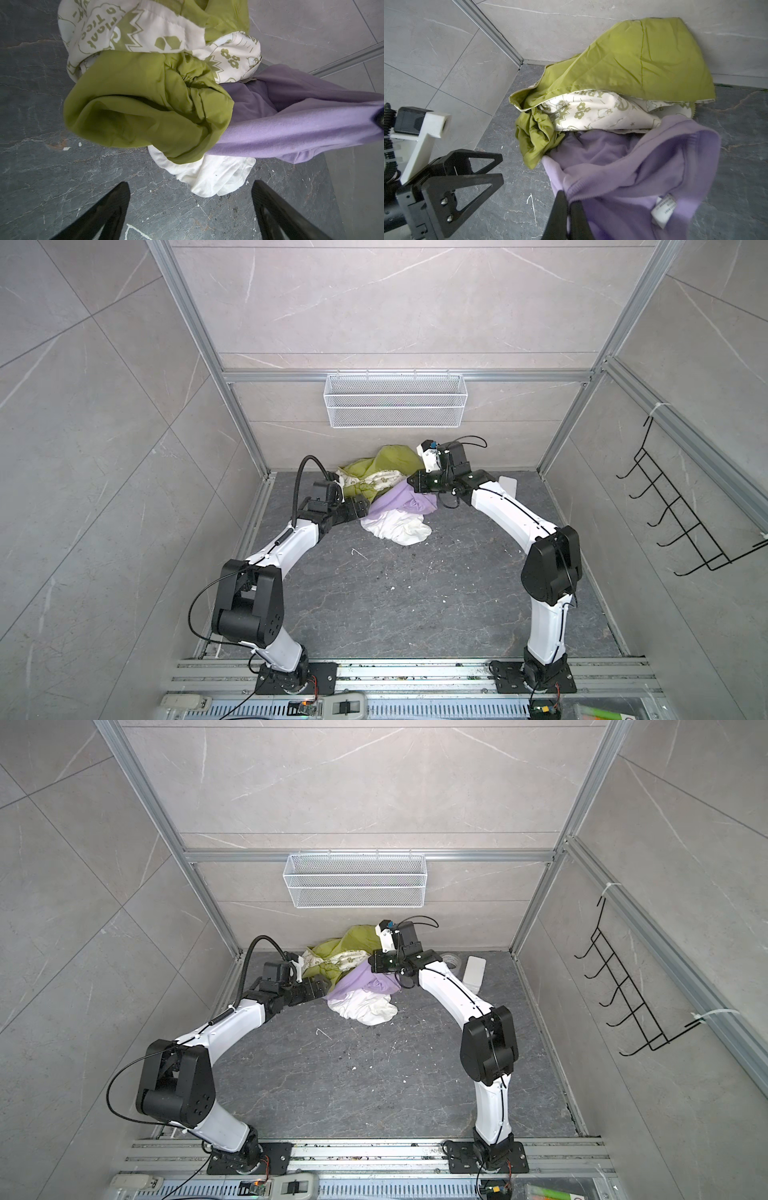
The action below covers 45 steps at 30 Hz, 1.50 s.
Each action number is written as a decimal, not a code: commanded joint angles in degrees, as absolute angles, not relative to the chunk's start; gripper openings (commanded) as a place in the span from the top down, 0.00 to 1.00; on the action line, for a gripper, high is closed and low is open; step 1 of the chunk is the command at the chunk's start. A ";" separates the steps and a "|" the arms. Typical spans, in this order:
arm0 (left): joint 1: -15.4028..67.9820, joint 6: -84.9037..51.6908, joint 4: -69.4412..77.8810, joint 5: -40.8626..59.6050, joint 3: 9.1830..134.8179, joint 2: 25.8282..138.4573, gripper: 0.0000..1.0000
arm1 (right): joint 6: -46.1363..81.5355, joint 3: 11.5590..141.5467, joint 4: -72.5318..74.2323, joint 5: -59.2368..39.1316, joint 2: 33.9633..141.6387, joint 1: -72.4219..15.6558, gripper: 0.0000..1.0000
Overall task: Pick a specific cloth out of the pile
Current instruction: 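Lift the lavender T-shirt with the right gripper away from the pile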
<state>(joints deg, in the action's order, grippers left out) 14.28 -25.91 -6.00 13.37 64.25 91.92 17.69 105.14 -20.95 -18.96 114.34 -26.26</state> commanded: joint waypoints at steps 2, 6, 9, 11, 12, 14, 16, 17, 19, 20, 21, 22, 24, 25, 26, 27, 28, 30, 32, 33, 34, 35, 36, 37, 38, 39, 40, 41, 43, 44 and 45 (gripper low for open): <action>14.35 -23.57 -5.72 12.00 63.78 88.65 0.05 | 18.81 106.21 -19.26 -19.82 110.29 -26.82 1.00; 14.21 -23.03 -5.84 11.22 63.04 87.65 0.06 | 18.81 106.11 -18.73 -19.95 109.21 -26.97 1.00; 13.95 -22.94 -5.64 10.82 62.13 86.56 0.05 | 18.81 106.26 -18.21 -20.02 108.68 -27.07 1.00; 13.89 -22.87 -5.54 10.41 61.44 85.82 0.05 | 18.81 106.36 -17.85 -20.17 108.46 -27.33 1.00; 13.80 -22.80 -5.50 10.22 61.11 85.47 0.06 | 18.81 106.50 -17.76 -20.21 108.37 -27.42 1.00; 13.63 -22.27 -5.71 9.94 60.67 84.93 0.05 | 18.90 106.96 -17.50 -20.43 108.36 -27.68 1.00; 13.24 -22.01 -5.98 10.02 60.26 84.49 0.05 | 19.07 107.26 -17.49 -20.90 108.39 -27.77 1.00; 13.18 -21.77 -6.05 10.06 60.04 84.22 0.06 | 19.16 107.27 -17.36 -21.10 108.37 -27.82 1.00; 12.92 -21.58 -6.15 10.11 59.71 83.61 0.06 | 19.34 107.15 -17.06 -21.26 108.19 -27.95 1.00; 12.83 -21.51 -6.17 10.03 59.51 83.35 0.05 | 19.43 107.20 -16.89 -21.34 108.04 -28.03 1.00; 12.68 -21.52 -6.17 9.94 59.29 83.08 0.06 | 19.53 107.26 -16.75 -21.51 107.89 -28.08 1.00; 12.58 -21.51 -6.16 9.93 59.27 82.85 0.05 | 19.60 107.33 -16.55 -21.71 107.77 -28.12 1.00; 12.40 -21.50 -6.15 9.85 59.15 82.62 0.05 | 19.45 107.64 -16.26 -22.97 107.68 -28.28 1.00; 12.39 -21.44 -6.16 9.85 59.09 82.62 0.05 | 19.32 107.91 -16.06 -23.75 107.70 -28.38 1.00; 12.38 -21.44 -6.17 9.89 59.14 82.62 0.05 | 19.10 108.06 -15.63 -24.36 107.67 -28.42 1.00; 12.37 -21.51 -6.09 9.84 59.13 82.62 0.05 | 18.94 108.04 -15.18 -24.75 107.62 -28.56 1.00; 12.39 -21.53 -6.07 9.91 59.17 82.63 0.05 | 18.83 108.06 -14.69 -25.06 107.60 -28.66 1.00; 12.37 -21.60 -6.02 10.17 59.26 82.77 0.05 | 18.64 108.06 -13.55 -25.93 107.62 -28.74 1.00; 12.39 -21.55 -6.16 10.28 59.55 82.86 0.05 | 18.48 107.91 -11.76 -27.33 107.58 -28.74 1.00; 12.39 -21.57 -6.26 10.37 59.68 82.88 0.05 | 18.46 107.74 -10.91 -27.71 107.62 -28.73 1.00; 12.39 -21.54 -6.43 10.41 59.88 82.88 0.05 | 18.46 107.60 -10.22 -28.00 107.58 -28.74 1.00; 12.37 -21.45 -6.46 10.37 59.97 82.88 0.05 | 18.46 107.54 -9.45 -28.40 107.58 -28.74 1.00; 12.39 -21.37 -6.50 10.37 60.12 82.79 0.05 | 18.50 107.39 -8.54 -28.64 107.69 -28.76 1.00; 12.35 -21.32 -6.63 10.29 60.12 82.70 0.05 | 18.54 107.20 -7.75 -28.87 107.72 -28.75 1.00; 12.29 -21.23 -6.59 10.28 60.21 82.70 0.05 | 18.63 107.12 -7.22 -29.12 107.74 -28.72 1.00; 12.30 -21.14 -6.78 10.22 60.32 82.57 0.05 | 18.64 106.99 -6.49 -29.41 107.75 -28.77 1.00; 12.30 -21.05 -7.01 10.07 60.34 82.54 0.05 | 18.71 106.81 -5.64 -29.60 107.75 -28.74 1.00; 12.30 -20.98 -7.12 9.93 60.36 82.48 0.05 | 18.72 106.54 -4.90 -29.78 107.75 -28.73 1.00; 12.25 -20.81 -7.21 9.89 60.32 82.35 0.05 | 18.72 106.10 -3.22 -29.97 107.68 -28.74 1.00; 12.18 -20.72 -7.21 9.75 60.36 82.27 0.05 | 18.63 106.04 -2.43 -29.93 107.68 -28.72 1.00; 12.17 -20.65 -7.29 9.69 60.38 82.25 0.05 | 18.63 105.94 -1.61 -30.05 107.81 -28.74 1.00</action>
<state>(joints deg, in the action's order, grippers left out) 12.58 -22.24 -7.09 10.57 59.29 84.31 18.44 105.34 -8.38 -28.29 110.87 -28.49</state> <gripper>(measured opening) 0.946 0.066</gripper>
